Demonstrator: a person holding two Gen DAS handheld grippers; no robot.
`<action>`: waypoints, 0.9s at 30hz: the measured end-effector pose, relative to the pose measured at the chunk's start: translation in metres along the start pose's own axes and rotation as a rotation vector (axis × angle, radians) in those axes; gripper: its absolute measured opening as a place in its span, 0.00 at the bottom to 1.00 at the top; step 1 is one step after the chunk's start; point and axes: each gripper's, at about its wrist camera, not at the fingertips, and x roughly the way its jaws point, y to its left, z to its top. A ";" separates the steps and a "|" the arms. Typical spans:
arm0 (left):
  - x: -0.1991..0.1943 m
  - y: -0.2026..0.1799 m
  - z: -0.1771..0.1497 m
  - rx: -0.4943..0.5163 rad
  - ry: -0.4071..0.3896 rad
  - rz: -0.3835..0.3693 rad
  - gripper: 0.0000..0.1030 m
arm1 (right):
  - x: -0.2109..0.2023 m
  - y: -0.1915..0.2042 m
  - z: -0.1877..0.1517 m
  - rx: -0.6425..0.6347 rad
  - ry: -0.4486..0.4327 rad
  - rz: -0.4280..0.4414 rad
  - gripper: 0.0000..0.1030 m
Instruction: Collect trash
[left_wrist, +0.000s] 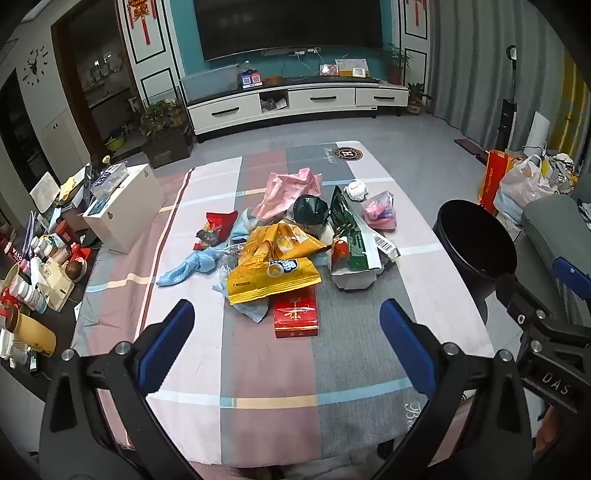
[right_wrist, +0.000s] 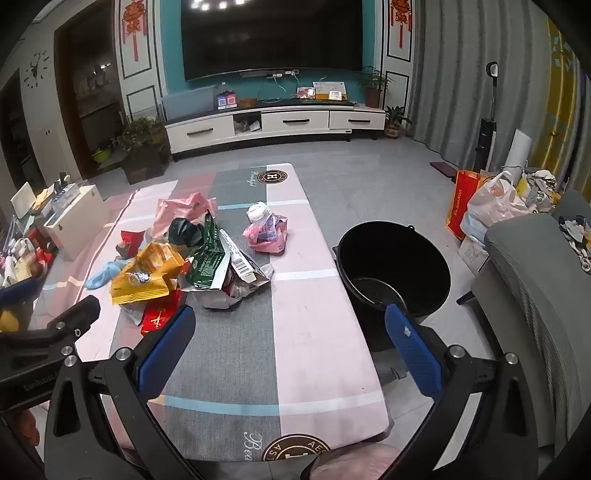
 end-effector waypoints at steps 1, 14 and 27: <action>0.000 0.000 0.000 0.000 -0.002 0.000 0.97 | 0.000 0.000 0.000 0.000 -0.001 0.000 0.97; 0.001 -0.003 -0.003 0.013 -0.002 0.004 0.97 | 0.000 0.000 0.000 0.000 0.000 -0.006 0.97; -0.001 -0.003 -0.005 0.020 -0.008 0.005 0.97 | -0.001 -0.001 -0.004 -0.001 -0.001 0.001 0.97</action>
